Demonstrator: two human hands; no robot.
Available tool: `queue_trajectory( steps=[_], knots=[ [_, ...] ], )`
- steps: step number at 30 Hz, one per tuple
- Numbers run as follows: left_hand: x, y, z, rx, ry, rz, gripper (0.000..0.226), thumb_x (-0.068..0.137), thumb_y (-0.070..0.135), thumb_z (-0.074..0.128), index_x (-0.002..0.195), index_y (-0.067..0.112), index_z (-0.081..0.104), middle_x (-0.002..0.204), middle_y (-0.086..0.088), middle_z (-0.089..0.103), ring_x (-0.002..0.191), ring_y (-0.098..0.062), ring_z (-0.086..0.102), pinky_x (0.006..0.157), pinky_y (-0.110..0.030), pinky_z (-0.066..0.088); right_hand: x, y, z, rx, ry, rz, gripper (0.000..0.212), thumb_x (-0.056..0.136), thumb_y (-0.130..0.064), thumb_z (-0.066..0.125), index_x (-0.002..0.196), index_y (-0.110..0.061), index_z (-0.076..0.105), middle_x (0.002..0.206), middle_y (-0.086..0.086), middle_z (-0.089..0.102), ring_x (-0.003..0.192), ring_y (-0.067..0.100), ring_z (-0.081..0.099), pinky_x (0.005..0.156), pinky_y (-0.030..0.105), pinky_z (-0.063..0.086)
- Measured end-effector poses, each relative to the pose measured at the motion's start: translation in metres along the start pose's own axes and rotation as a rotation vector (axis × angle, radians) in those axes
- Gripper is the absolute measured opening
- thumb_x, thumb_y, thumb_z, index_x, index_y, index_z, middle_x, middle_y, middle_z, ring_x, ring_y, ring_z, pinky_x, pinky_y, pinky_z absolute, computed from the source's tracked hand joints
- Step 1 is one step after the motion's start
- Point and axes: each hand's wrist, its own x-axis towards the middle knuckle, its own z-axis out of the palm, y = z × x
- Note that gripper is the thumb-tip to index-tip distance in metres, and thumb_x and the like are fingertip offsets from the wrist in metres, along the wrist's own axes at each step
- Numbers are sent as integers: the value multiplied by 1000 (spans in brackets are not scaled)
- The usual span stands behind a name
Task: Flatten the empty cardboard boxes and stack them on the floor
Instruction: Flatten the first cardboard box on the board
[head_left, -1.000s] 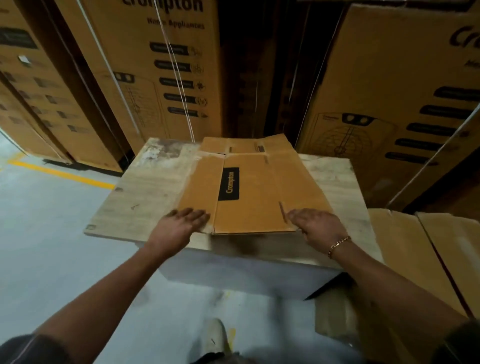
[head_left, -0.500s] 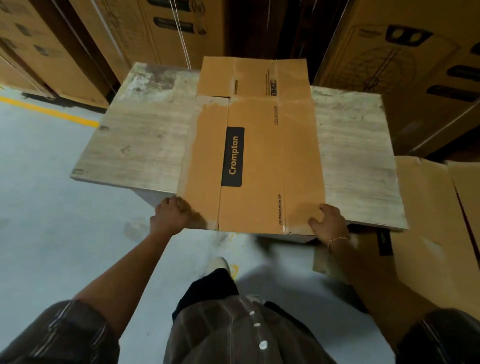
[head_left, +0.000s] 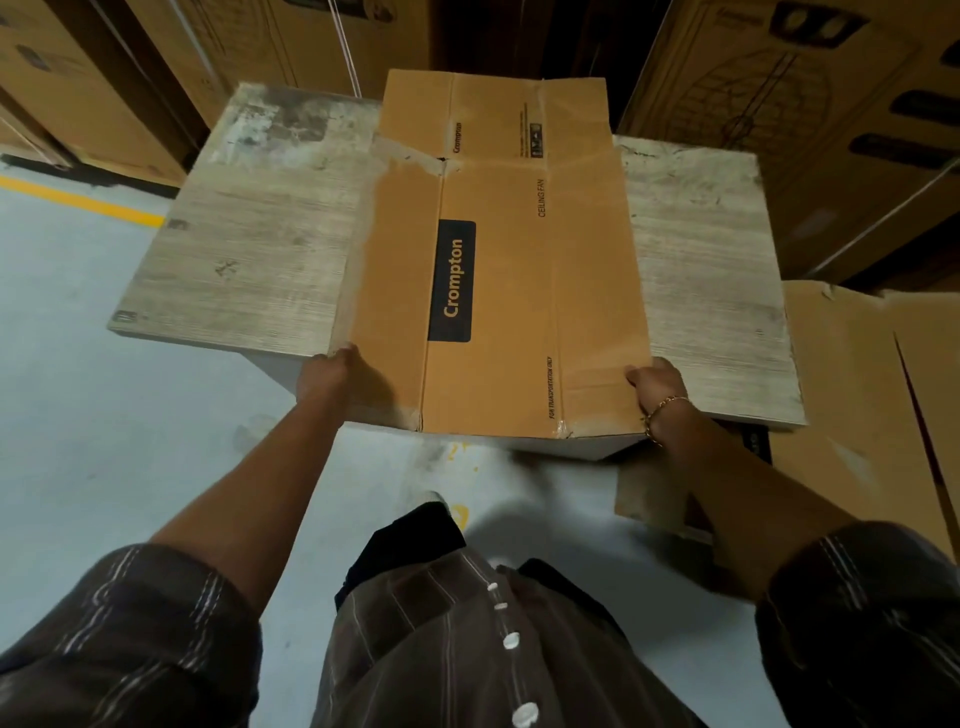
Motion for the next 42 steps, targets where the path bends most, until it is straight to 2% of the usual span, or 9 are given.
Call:
queue_trajectory(
  steps=[4, 8, 11, 15, 19, 22, 33, 38, 42],
  knots=[
    [-33, 6, -13, 28, 89, 117, 48, 98, 48, 49, 124, 10, 61, 126, -13, 62, 118, -39, 56, 107, -50, 42, -18, -10, -8, 3, -26, -22, 39, 94, -10, 57, 132, -2, 52, 118, 11, 59, 104, 28, 55, 87, 33, 42],
    [-57, 2, -29, -139, 157, 178, 28, 94, 48, 54, 94, 21, 60, 98, -1, 61, 100, -30, 55, 107, -53, 40, -37, -21, -7, 65, -26, -24, 27, 89, 1, 55, 115, -7, 61, 113, 17, 65, 92, 28, 59, 82, 33, 47],
    [-64, -3, -54, -273, 189, 209, 23, 94, 43, 60, 92, 21, 65, 99, -3, 66, 99, -28, 59, 95, -42, 47, -56, -19, -2, 103, -33, -80, 26, 88, -3, 60, 111, -14, 64, 110, 10, 70, 95, 28, 64, 91, 39, 53],
    [-62, -17, -96, -370, 193, 214, 28, 97, 36, 60, 94, 8, 65, 92, -5, 61, 85, -22, 52, 75, -34, 39, -72, -18, 21, 65, -99, -50, 43, 85, -8, 66, 127, -12, 60, 126, 5, 64, 116, 30, 60, 104, 49, 46],
    [-50, -25, -149, -400, 223, 223, 30, 99, 37, 60, 91, 7, 62, 81, 0, 57, 72, -15, 48, 65, -32, 37, -113, -49, 83, 91, -18, -87, 26, 86, 0, 53, 107, -14, 61, 108, 15, 68, 96, 33, 64, 84, 42, 54],
    [-25, -36, -203, -409, 250, 211, 31, 98, 37, 59, 87, 8, 60, 81, -2, 56, 74, -19, 49, 65, -34, 36, -142, -73, 141, 67, 6, -169, 32, 84, -3, 51, 111, -17, 60, 108, 10, 68, 94, 30, 65, 83, 38, 55],
    [111, -70, -432, -28, 227, 195, 23, 95, 28, 56, 106, 12, 68, 105, -13, 69, 94, -35, 64, 79, -51, 58, -239, -175, 364, -30, 9, -352, 36, 86, -8, 58, 121, -12, 58, 115, 10, 66, 101, 31, 63, 86, 38, 53],
    [176, -62, -496, 99, 308, 83, 34, 97, 19, 40, 121, 3, 58, 119, -20, 62, 106, -42, 57, 90, -48, 51, -265, -212, 443, -7, -41, -372, 36, 85, -10, 61, 121, -13, 60, 114, 11, 68, 101, 32, 64, 87, 40, 53],
    [227, -51, -523, 123, 413, -1, 43, 101, 29, 33, 128, 3, 52, 128, -24, 59, 114, -44, 55, 96, -50, 47, -264, -243, 507, -20, -76, -361, 36, 82, -15, 63, 118, -12, 60, 112, 12, 69, 99, 34, 65, 86, 44, 54]
  ],
)
